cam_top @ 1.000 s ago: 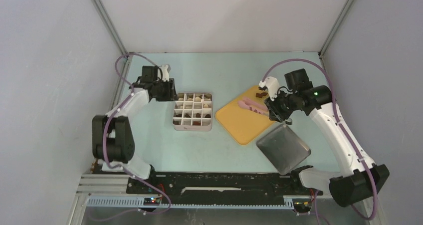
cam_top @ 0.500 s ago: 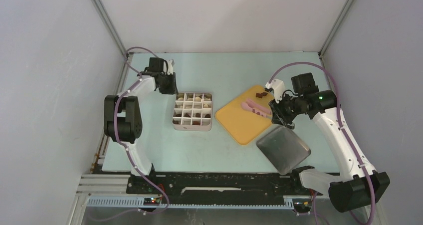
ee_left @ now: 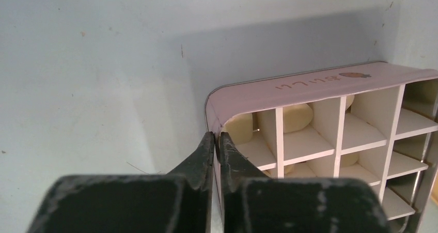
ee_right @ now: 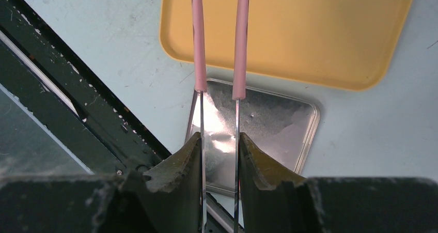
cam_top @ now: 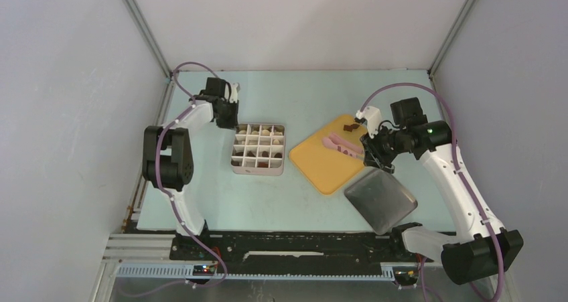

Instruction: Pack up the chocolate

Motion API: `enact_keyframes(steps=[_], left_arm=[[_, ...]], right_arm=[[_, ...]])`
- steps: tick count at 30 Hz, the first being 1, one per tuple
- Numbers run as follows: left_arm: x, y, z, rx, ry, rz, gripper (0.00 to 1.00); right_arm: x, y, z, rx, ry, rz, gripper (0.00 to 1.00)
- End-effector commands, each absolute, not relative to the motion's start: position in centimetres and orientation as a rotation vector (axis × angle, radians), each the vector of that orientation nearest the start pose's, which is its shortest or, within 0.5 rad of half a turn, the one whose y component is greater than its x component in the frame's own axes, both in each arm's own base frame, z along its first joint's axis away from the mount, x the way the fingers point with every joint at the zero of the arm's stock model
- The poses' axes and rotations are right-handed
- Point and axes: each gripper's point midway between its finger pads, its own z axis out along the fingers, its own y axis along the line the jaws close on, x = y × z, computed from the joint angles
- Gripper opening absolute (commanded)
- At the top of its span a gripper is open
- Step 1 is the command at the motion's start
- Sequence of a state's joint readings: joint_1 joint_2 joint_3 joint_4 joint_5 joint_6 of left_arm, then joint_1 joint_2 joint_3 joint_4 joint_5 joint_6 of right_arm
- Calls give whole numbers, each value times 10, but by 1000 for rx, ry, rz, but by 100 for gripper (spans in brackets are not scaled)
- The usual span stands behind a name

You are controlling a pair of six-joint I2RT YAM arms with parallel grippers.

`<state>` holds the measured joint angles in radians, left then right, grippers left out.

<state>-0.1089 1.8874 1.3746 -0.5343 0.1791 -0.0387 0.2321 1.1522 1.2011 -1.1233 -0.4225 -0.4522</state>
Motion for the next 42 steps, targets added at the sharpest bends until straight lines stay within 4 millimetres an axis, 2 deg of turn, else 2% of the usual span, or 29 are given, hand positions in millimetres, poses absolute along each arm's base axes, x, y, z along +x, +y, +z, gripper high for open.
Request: enact_keyframes(steps=[1, 12, 20, 31, 35, 42], left_arm=[[434, -79, 85, 252, 2526, -215, 1], [429, -85, 151, 296, 2246, -148, 0], [411, -96, 170, 285, 2148, -173, 0], [401, -98, 171, 268, 2095, -184, 0], [397, -103, 155, 235, 2156, -233, 0], [398, -101, 105, 146, 2327, -309, 0]], right_arm=[[224, 114, 200, -979, 2339, 503, 31], [225, 114, 197, -978, 2355, 503, 31], [228, 113, 193, -980, 2368, 495, 31], [232, 108, 188, -973, 2393, 457, 31], [255, 87, 173, -943, 2455, 267, 30], [305, 62, 141, -905, 2520, 2, 28]])
